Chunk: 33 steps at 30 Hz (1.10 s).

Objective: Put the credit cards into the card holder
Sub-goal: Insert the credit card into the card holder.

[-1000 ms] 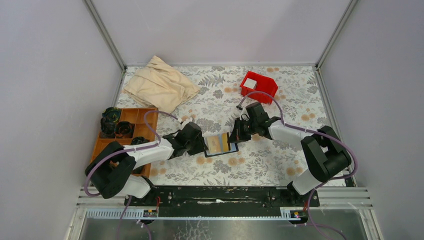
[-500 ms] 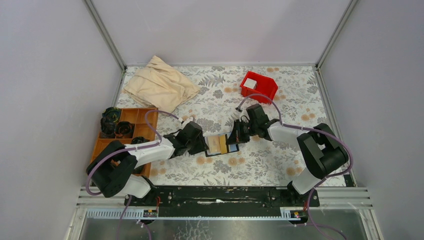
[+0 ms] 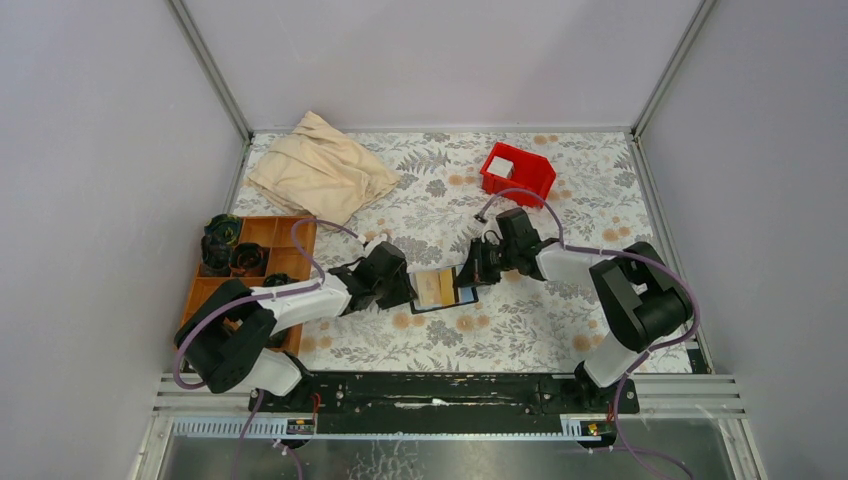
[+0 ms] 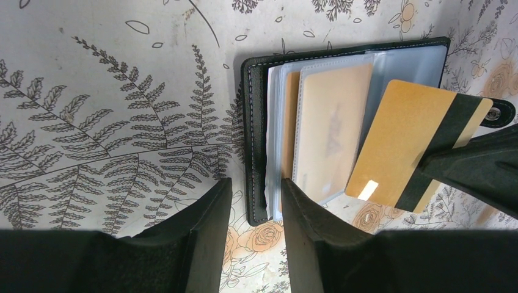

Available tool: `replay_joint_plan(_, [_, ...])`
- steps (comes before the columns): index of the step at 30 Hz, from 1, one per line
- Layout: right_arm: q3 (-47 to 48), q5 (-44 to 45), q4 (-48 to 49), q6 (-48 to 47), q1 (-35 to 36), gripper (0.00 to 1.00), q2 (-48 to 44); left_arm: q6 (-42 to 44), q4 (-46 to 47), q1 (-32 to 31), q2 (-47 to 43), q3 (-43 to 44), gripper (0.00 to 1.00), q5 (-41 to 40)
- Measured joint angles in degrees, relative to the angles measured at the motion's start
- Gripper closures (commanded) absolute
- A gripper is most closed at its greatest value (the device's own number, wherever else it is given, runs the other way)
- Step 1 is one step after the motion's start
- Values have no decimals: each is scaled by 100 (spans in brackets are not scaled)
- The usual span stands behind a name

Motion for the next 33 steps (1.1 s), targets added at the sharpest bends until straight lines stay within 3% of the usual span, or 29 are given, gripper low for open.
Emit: replay_joint_plan(33, [-131,-444,629,105,-188,100,496,2,-127,-2,260,264,57,-17])
